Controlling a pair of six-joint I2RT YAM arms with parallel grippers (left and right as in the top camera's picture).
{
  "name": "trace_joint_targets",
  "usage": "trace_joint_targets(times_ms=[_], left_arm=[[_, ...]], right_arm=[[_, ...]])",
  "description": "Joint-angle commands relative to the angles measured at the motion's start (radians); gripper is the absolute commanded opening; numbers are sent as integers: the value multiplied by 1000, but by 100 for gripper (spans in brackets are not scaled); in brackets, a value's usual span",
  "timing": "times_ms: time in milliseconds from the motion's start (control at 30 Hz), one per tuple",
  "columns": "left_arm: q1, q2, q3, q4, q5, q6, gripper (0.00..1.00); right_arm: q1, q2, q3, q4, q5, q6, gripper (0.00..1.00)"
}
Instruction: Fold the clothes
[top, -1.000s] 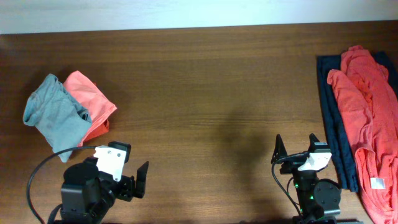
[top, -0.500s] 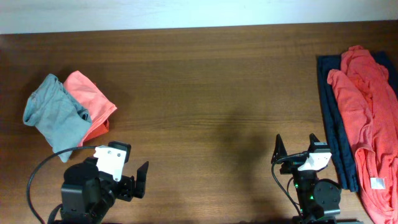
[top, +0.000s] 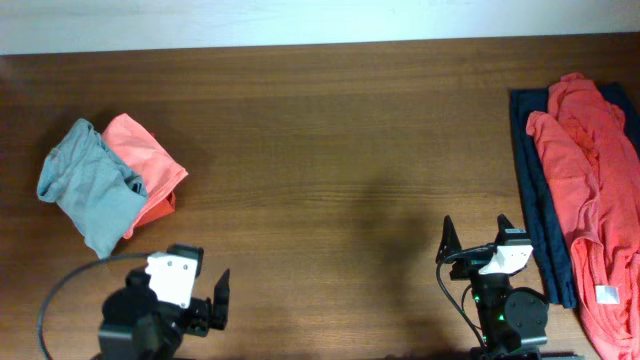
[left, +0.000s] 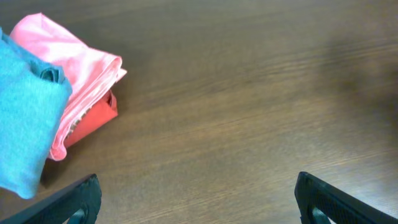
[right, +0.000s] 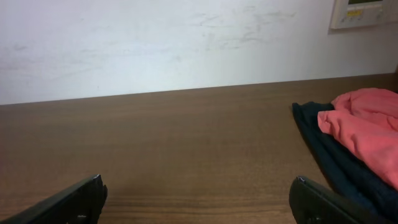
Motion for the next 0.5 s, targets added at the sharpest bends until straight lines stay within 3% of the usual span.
trace_joint_targets(times_ms=[0,267,467], left_arm=[[2,-94,-113,14,-43,17,99],[27,-274,-383,360,-64,17,99],[29,-347,-650,825,-64,18,99]], right_arm=[[-8,-7,-9,-3,-6,1,99],[-8,-7,-9,-3,-6,1,99],[-7,-7,-9,-3,-6,1,99]])
